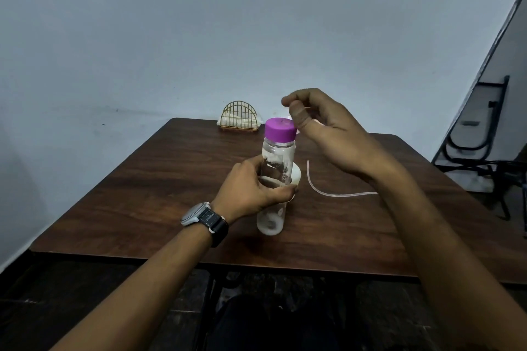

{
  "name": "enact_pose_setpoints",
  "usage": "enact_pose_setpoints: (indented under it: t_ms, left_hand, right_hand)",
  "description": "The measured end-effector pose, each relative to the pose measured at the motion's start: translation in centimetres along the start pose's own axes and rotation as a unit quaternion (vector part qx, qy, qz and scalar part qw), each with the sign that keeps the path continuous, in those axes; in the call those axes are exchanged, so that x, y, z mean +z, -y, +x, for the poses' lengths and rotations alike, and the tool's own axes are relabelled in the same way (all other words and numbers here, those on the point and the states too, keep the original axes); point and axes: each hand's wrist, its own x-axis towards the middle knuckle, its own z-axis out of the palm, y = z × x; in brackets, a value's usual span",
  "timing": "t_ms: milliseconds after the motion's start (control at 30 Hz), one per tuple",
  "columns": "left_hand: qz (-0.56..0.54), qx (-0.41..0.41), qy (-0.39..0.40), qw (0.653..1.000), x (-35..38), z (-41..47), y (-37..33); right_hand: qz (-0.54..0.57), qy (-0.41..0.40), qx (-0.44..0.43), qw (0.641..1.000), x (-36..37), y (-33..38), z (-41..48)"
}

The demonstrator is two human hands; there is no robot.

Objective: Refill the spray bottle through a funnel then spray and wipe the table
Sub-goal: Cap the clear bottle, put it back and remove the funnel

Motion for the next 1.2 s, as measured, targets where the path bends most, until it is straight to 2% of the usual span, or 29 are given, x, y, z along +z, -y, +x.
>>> enact_pose_setpoints:
  t_ms: [133, 267, 433, 633, 800, 967, 1067, 1133, 1200]
  left_hand:
    - [0.006, -0.001, 0.000, 1.000, 0.02, 0.01, -0.02]
    - [0.008, 0.002, -0.004, 1.000, 0.05, 0.02, -0.01]
    - [0.026, 0.008, -0.003, 1.000, -0.09, -0.03, -0.14]
    - [0.025, 0.006, -0.001, 1.000, -0.15, -0.15, -0.30]
    - [0.031, 0.011, -0.004, 0.999, -0.21, -0.22, -0.35]
    - [0.036, 0.010, -0.008, 0.999, -0.09, -0.16, -0.33]
    - [0.037, 0.016, -0.006, 0.999, -0.03, -0.19, -0.32]
    - [0.028, 0.013, -0.008, 0.999, -0.05, -0.19, -0.22]
    - [0.019, 0.009, -0.006, 1.000, -0.10, -0.10, -0.01]
  right_hand:
    - [0.023, 0.059, -0.003, 0.998, 0.07, -0.54, 0.13]
    - [-0.039, -0.004, 0.010, 0.999, -0.38, -0.31, -0.08]
    - [-0.009, -0.079, 0.011, 0.997, -0.79, -0.48, -0.19]
    - [-0.014, -0.033, 0.016, 0.999, -0.34, -0.64, -0.09]
    - [0.034, -0.108, 0.001, 0.994, -0.19, -0.85, 0.10]
    - [0.008, -0.039, 0.014, 0.999, -0.14, -0.62, -0.25]
    - [-0.015, -0.056, 0.007, 0.998, -0.01, -0.68, -0.11]
    - [0.018, -0.071, 0.004, 0.997, -0.05, -0.78, 0.00]
    - [0.052, -0.049, 0.000, 0.997, 0.00, -0.98, 0.10]
